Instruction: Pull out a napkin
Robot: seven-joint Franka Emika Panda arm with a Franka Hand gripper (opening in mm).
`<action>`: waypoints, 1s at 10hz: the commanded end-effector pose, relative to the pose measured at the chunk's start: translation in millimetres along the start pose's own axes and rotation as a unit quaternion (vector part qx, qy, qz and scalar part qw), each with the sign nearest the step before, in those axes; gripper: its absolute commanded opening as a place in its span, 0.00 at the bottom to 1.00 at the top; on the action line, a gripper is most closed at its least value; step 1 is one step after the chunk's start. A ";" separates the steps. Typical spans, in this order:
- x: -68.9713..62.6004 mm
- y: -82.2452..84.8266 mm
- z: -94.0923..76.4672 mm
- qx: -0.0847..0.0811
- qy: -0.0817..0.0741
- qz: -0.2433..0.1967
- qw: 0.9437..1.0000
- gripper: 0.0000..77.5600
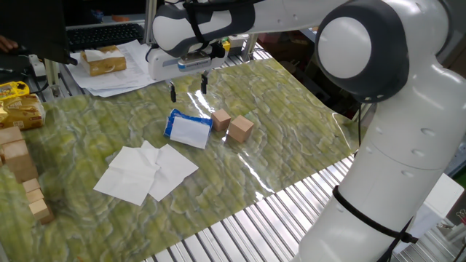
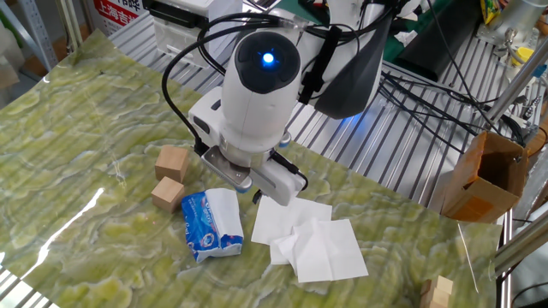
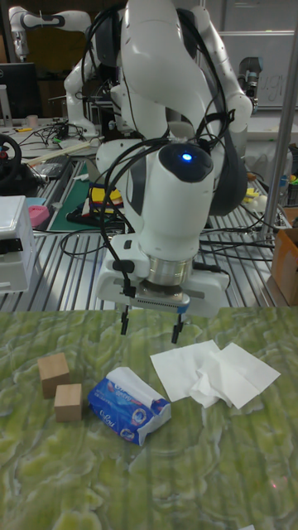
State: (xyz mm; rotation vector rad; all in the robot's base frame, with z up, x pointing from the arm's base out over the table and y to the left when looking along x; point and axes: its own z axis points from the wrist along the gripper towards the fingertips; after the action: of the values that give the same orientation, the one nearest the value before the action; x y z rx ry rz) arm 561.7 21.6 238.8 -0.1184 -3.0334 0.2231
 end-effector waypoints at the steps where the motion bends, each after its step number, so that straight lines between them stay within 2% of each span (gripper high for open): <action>1: -2.9 2.8 71.6 -0.007 -0.022 -0.022 1.000 1.00; 7: -3.9 2.7 71.1 -0.006 -0.022 -0.022 0.999 1.00; 10: -9.2 3.7 72.0 -0.006 -0.021 -0.022 1.000 1.00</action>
State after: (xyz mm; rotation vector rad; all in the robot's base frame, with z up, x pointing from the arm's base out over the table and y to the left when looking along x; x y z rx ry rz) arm 560.4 14.2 166.9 -0.0491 -3.0735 0.2048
